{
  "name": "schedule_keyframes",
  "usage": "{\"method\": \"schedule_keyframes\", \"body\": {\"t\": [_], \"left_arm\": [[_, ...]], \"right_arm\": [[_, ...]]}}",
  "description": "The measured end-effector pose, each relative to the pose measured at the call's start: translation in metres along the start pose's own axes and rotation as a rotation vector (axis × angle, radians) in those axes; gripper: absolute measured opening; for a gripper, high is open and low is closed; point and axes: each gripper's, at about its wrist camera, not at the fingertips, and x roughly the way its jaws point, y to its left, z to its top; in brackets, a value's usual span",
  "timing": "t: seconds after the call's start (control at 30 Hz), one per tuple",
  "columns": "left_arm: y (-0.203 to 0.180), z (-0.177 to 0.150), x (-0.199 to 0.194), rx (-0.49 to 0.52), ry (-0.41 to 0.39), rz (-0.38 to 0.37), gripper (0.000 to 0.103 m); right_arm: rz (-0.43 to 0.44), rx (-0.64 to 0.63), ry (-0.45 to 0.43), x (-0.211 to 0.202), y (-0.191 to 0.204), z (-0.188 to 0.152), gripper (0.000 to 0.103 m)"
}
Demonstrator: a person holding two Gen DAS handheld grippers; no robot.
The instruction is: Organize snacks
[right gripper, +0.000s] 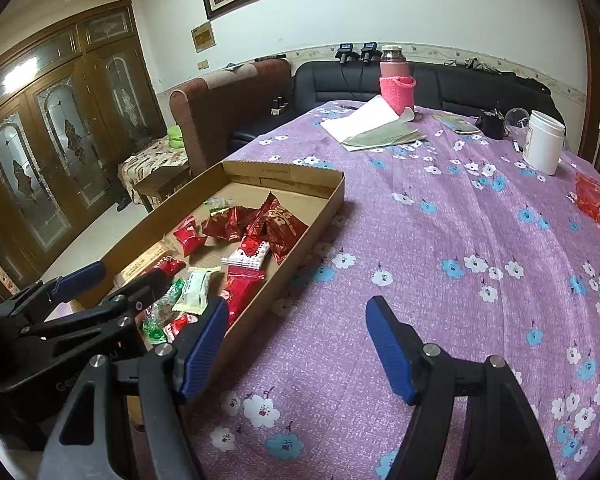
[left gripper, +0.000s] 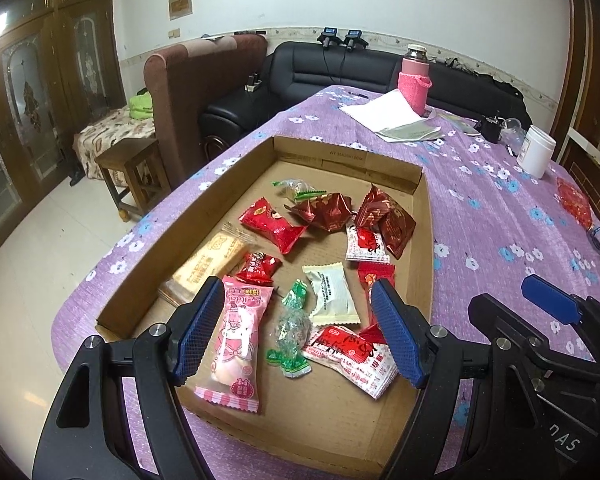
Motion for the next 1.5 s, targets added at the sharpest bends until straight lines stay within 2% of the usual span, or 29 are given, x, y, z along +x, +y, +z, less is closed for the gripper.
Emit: {"method": "schedule_keyframes", "body": {"t": [0.47, 0.87, 0.97, 1.17, 1.2, 1.27, 1.3, 1.37, 1.5], "left_arm": [[0.002, -0.001, 0.008, -0.011, 0.036, -0.019, 0.077], [0.004, -0.001, 0.005, -0.018, 0.011, -0.006, 0.077], [0.007, 0.0, -0.006, -0.03, -0.049, 0.027, 0.077], [0.018, -0.002, -0.064, -0.092, -0.326, 0.159, 0.078], [0.019, -0.004, -0.072, -0.099, -0.367, 0.182, 0.08], [0.017, -0.008, -0.078, -0.086, -0.414, 0.235, 0.099], [0.016, -0.007, -0.077, -0.067, -0.412, 0.251, 0.1], [0.016, -0.006, -0.071, -0.053, -0.37, 0.234, 0.1], [0.029, -0.004, -0.054, -0.13, -0.235, 0.101, 0.1]], "right_arm": [[-0.01, 0.011, 0.009, 0.002, -0.002, -0.001, 0.075], [-0.01, 0.01, 0.01, 0.002, -0.001, -0.001, 0.076], [-0.013, 0.009, 0.007, 0.002, -0.002, -0.002, 0.077], [-0.02, 0.009, -0.009, -0.003, -0.005, -0.002, 0.077], [-0.02, 0.008, -0.011, -0.003, -0.004, -0.001, 0.077], [-0.018, 0.003, -0.014, -0.005, -0.002, -0.001, 0.077], [-0.016, -0.003, -0.018, -0.006, 0.0, -0.001, 0.077], [-0.019, -0.022, -0.028, -0.009, 0.003, -0.002, 0.077], [-0.038, -0.079, -0.049, -0.015, 0.015, -0.004, 0.078]]}}
